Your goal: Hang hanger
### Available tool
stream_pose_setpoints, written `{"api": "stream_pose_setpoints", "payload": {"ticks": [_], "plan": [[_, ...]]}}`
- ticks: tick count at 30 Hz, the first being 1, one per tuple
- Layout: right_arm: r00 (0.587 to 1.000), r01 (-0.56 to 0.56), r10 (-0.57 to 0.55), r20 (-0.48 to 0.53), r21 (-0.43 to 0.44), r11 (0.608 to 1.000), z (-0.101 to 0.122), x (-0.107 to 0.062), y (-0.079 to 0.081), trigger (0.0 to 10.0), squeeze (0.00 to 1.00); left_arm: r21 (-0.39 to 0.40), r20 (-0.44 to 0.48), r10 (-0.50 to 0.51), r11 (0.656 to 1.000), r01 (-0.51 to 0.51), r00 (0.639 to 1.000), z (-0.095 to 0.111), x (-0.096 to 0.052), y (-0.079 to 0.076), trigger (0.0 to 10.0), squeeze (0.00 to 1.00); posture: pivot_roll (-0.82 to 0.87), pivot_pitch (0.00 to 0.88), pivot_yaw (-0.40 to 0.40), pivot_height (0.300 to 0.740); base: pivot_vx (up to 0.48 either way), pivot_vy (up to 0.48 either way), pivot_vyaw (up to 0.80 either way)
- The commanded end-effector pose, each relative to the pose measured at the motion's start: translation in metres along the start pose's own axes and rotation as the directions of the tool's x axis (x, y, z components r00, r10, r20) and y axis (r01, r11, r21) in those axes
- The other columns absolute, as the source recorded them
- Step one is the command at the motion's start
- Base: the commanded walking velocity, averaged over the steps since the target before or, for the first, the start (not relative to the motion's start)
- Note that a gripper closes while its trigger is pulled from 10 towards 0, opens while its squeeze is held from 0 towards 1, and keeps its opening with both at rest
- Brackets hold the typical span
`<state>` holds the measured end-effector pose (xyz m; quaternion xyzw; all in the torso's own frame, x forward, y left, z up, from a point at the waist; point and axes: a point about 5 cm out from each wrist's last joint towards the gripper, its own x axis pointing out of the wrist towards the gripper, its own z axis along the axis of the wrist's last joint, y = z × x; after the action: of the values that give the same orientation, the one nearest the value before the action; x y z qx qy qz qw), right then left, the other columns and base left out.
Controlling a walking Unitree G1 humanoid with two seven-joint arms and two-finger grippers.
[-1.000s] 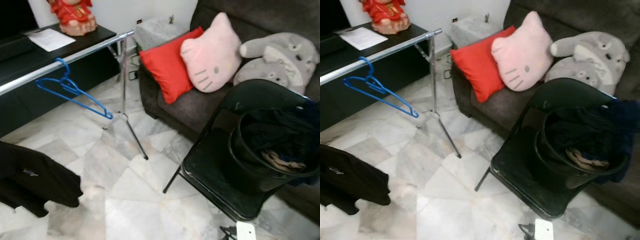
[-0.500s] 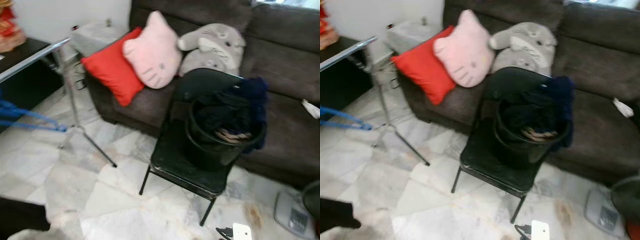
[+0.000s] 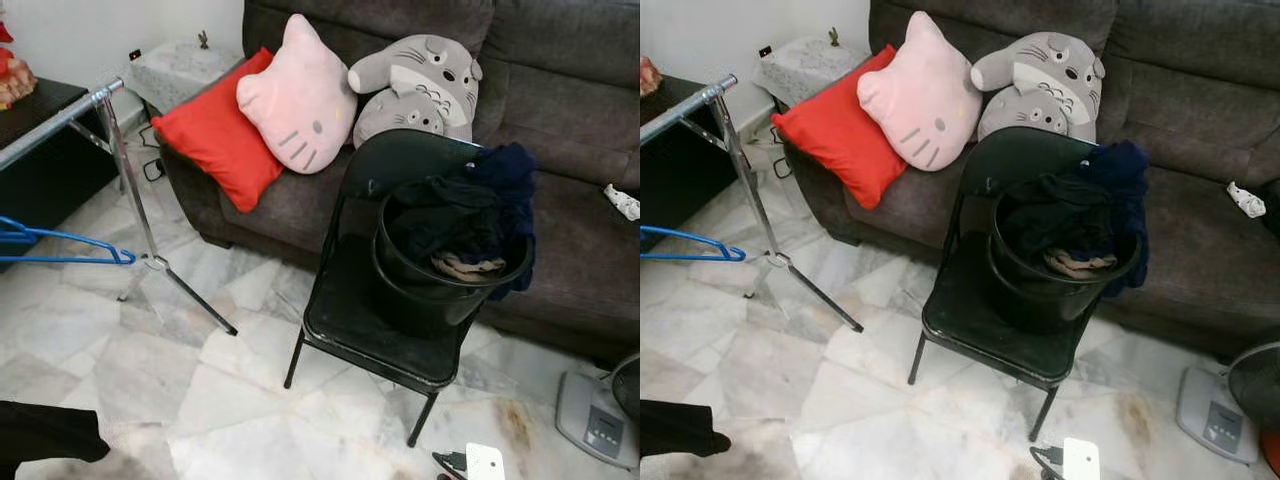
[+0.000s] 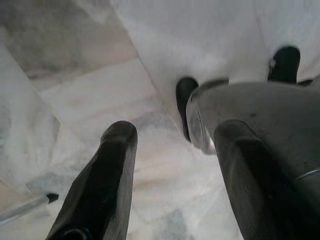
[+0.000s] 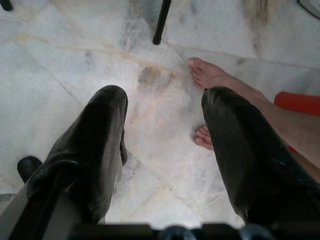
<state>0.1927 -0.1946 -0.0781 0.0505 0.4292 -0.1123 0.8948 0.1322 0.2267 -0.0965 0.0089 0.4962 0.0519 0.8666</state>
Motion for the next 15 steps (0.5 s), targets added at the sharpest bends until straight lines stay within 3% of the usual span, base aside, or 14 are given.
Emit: {"api": "stream_pose_setpoints", "payload": {"ticks": [1,15], "plan": [[1.000,0.001,-0.001,-0.008,0.005,1.000,-0.0037,-0.0008,-0.0005,10.0,0.00,0.004,-0.047,-0.006,1.000,0.006,0.999,-0.0131,-0.0023,-0.0008,10.0,0.00,0.01,0.176,-0.060,0.740,0.334,0.000,0.00],[1.000,0.008,-0.008,0.001,0.007,1.000,-0.0025,-0.0007,-0.0005,10.0,0.00,0.013,-0.046,-0.009,1.000,0.010,0.999,-0.0128,-0.0024,-0.0006,10.0,0.00,0.01,0.166,-0.059,0.740,0.347,0.000,0.00]]}}
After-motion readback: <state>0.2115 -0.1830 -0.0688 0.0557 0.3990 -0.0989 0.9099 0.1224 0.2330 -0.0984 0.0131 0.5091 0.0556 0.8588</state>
